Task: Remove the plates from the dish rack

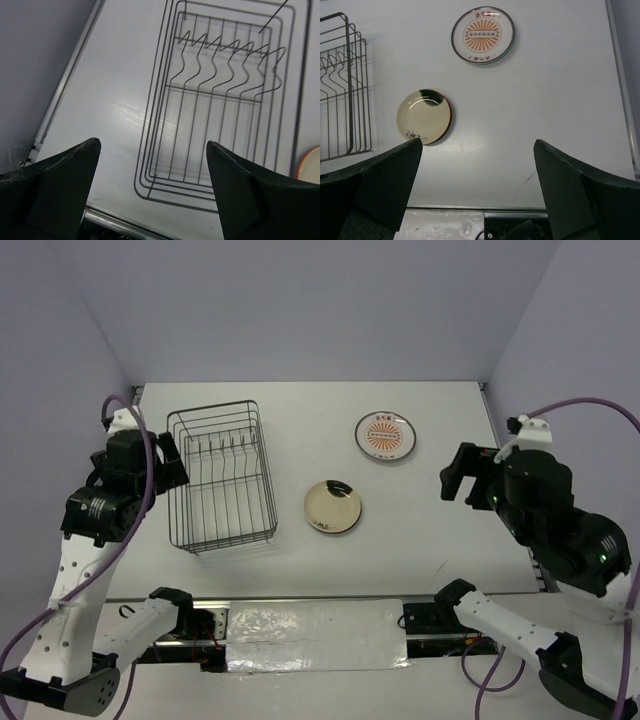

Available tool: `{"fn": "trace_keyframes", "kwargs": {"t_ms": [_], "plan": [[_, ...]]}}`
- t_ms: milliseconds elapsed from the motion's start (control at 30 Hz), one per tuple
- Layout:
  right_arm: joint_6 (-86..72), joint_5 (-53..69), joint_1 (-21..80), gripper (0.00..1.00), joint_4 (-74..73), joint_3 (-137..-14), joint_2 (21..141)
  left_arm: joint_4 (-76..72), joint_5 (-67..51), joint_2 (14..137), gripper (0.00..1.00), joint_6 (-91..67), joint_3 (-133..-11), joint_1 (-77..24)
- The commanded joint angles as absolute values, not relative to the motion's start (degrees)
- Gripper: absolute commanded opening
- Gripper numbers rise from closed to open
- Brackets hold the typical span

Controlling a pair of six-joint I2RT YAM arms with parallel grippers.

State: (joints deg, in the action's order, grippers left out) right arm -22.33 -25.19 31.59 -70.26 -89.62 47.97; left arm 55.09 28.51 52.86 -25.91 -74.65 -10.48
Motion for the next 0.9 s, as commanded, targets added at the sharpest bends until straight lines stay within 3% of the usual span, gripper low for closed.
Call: {"fn": "trace_keyframes", "kwargs": {"t_ms": [0,867], "plan": [[-23.2,-29.53,31.38,1.0,-75.49,-89.47,44.22,57.39,35.84,51.77,1.0,-26.9,-71.72,-13.0],[-26.54,-29.62,31.38,1.0,-75.85,-89.83,41.22,55.99,35.77,51.86,1.0,-27.07,-70.93,-15.38]]}}
